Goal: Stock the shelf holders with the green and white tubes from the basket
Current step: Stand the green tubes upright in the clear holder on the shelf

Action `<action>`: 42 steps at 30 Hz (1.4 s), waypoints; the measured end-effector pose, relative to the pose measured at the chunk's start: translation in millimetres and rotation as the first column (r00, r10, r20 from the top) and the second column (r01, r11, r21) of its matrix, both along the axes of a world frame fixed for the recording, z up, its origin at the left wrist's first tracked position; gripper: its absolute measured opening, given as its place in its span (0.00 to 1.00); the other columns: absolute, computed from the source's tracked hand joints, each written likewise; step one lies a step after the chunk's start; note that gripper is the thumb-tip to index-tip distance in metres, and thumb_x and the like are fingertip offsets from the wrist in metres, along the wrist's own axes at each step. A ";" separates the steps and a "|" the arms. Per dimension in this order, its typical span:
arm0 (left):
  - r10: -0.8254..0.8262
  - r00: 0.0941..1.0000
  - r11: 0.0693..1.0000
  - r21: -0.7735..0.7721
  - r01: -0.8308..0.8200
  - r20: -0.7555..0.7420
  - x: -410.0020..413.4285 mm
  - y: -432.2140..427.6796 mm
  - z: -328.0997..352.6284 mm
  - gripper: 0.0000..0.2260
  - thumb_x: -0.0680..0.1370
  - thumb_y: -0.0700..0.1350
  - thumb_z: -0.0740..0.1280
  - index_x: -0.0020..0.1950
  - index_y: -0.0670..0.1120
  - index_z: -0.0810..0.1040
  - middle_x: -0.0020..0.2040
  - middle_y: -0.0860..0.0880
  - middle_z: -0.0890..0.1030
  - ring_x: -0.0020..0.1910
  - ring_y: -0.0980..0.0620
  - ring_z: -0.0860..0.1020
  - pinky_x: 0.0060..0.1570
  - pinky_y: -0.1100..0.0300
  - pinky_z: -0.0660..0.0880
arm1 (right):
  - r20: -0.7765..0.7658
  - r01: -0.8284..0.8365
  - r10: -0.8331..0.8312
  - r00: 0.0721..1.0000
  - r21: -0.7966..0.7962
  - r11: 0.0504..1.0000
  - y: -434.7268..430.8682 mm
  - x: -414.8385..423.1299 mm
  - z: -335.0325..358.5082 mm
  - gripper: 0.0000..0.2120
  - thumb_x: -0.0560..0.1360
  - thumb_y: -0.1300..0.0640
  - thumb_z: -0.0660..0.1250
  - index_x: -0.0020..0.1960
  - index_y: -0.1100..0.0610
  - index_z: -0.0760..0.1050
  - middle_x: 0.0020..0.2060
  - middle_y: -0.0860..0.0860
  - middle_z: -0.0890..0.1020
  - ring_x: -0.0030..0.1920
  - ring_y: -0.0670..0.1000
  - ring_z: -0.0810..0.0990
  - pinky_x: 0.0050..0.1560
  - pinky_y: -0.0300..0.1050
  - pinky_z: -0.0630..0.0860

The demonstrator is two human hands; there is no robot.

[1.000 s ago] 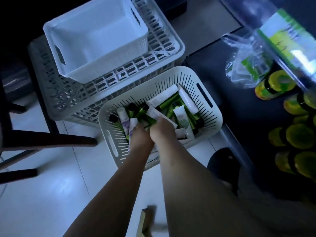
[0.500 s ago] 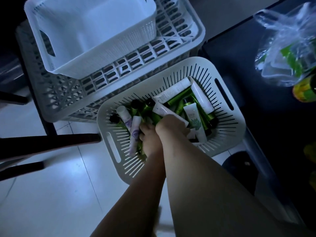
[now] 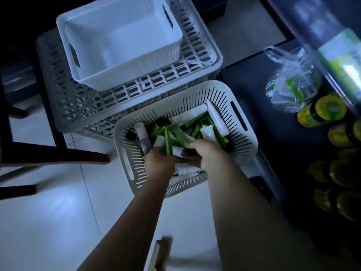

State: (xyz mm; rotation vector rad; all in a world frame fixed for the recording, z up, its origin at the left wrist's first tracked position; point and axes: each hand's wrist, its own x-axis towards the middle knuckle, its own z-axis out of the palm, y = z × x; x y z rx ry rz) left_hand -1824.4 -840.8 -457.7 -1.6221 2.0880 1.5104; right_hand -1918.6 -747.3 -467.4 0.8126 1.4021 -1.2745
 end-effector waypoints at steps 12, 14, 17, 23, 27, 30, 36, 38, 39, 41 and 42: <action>0.416 0.785 0.602 0.786 0.140 -0.459 -16.2 -3.8 126.0 0.14 0.82 0.41 0.58 0.63 0.35 0.74 0.50 0.38 0.78 0.40 0.46 0.81 0.41 0.56 0.81 | -0.408 -0.097 -0.061 0.911 -0.355 0.930 79.8 -13.0 171.5 0.08 0.79 0.62 0.69 0.58 0.56 0.76 0.54 0.58 0.86 0.54 0.55 0.83 0.66 0.51 0.76; 0.377 0.754 0.618 0.752 0.228 -0.539 -22.0 6.9 148.9 0.13 0.81 0.39 0.59 0.64 0.39 0.73 0.51 0.38 0.78 0.42 0.46 0.82 0.43 0.55 0.81 | -0.439 -0.058 -0.151 0.886 -0.427 0.903 89.0 -4.4 195.4 0.12 0.79 0.65 0.68 0.62 0.58 0.76 0.53 0.60 0.86 0.50 0.55 0.84 0.60 0.49 0.78; 0.288 0.677 0.602 0.678 0.422 -0.677 -26.5 27.0 188.9 0.12 0.79 0.38 0.61 0.62 0.39 0.74 0.51 0.39 0.80 0.45 0.46 0.80 0.45 0.56 0.79 | -0.512 -0.037 -0.240 0.825 -0.472 0.881 103.1 7.2 228.9 0.12 0.78 0.69 0.67 0.60 0.60 0.77 0.49 0.60 0.86 0.46 0.54 0.85 0.50 0.44 0.80; 0.250 0.548 0.722 0.531 0.443 -0.798 -25.7 75.2 255.0 0.14 0.80 0.33 0.63 0.66 0.37 0.74 0.50 0.37 0.82 0.47 0.41 0.81 0.46 0.52 0.77 | -0.600 0.056 -0.454 0.659 -0.563 0.825 136.1 25.2 292.5 0.18 0.77 0.73 0.65 0.65 0.64 0.75 0.56 0.62 0.85 0.57 0.60 0.85 0.58 0.51 0.82; 0.266 0.456 0.785 0.465 0.410 -0.850 -25.7 110.8 291.7 0.14 0.81 0.36 0.64 0.67 0.35 0.75 0.53 0.35 0.80 0.48 0.41 0.78 0.43 0.52 0.74 | -0.638 0.076 -0.553 0.536 -0.615 0.785 165.6 46.9 329.6 0.17 0.77 0.72 0.65 0.66 0.65 0.73 0.53 0.61 0.86 0.54 0.58 0.86 0.57 0.50 0.83; 0.230 0.434 0.761 0.439 0.477 -0.871 -20.1 145.5 319.5 0.14 0.81 0.35 0.66 0.67 0.38 0.76 0.52 0.40 0.81 0.46 0.45 0.79 0.42 0.53 0.77 | -0.652 0.124 -0.628 0.425 -0.646 0.754 194.7 66.9 350.1 0.16 0.75 0.76 0.65 0.60 0.63 0.76 0.51 0.61 0.85 0.56 0.60 0.85 0.59 0.52 0.82; 0.037 0.342 0.561 0.303 0.770 -0.939 0.5 241.6 355.9 0.15 0.81 0.36 0.65 0.68 0.34 0.76 0.54 0.36 0.81 0.48 0.45 0.79 0.47 0.52 0.77 | -0.673 0.224 -0.718 0.177 -0.683 0.696 282.8 114.2 375.7 0.17 0.71 0.80 0.64 0.49 0.60 0.73 0.44 0.60 0.84 0.49 0.58 0.84 0.54 0.52 0.82; -0.004 0.324 0.500 0.279 0.820 -0.946 10.7 279.3 362.1 0.16 0.80 0.36 0.66 0.68 0.34 0.75 0.59 0.29 0.80 0.52 0.41 0.79 0.51 0.47 0.77 | -0.687 0.269 -0.721 0.093 -0.680 0.682 321.0 134.3 379.0 0.16 0.72 0.79 0.65 0.49 0.59 0.74 0.44 0.58 0.85 0.47 0.56 0.85 0.52 0.50 0.83; -0.021 0.314 0.470 0.268 0.841 -0.949 16.1 298.6 364.0 0.17 0.80 0.35 0.67 0.68 0.35 0.74 0.62 0.29 0.78 0.54 0.40 0.79 0.52 0.45 0.77 | -0.688 0.295 -0.723 0.056 -0.681 0.671 340.4 145.5 379.9 0.15 0.73 0.78 0.65 0.49 0.59 0.75 0.44 0.57 0.85 0.46 0.54 0.85 0.52 0.49 0.83; -0.076 0.293 0.419 0.236 0.877 -0.953 28.2 337.7 366.6 0.18 0.79 0.34 0.68 0.69 0.36 0.73 0.63 0.31 0.79 0.55 0.39 0.79 0.52 0.45 0.78 | -0.713 0.352 -0.701 -0.004 -0.657 0.667 380.2 169.4 380.8 0.13 0.74 0.75 0.67 0.54 0.63 0.76 0.46 0.58 0.85 0.47 0.53 0.85 0.54 0.49 0.82; -0.105 0.285 0.394 0.223 0.892 -0.953 34.4 356.9 367.4 0.18 0.79 0.34 0.68 0.68 0.36 0.73 0.62 0.32 0.80 0.54 0.39 0.80 0.52 0.44 0.78 | -0.726 0.375 -0.688 -0.026 -0.645 0.666 399.5 182.2 381.3 0.14 0.74 0.74 0.67 0.59 0.66 0.76 0.48 0.59 0.85 0.48 0.54 0.85 0.55 0.49 0.82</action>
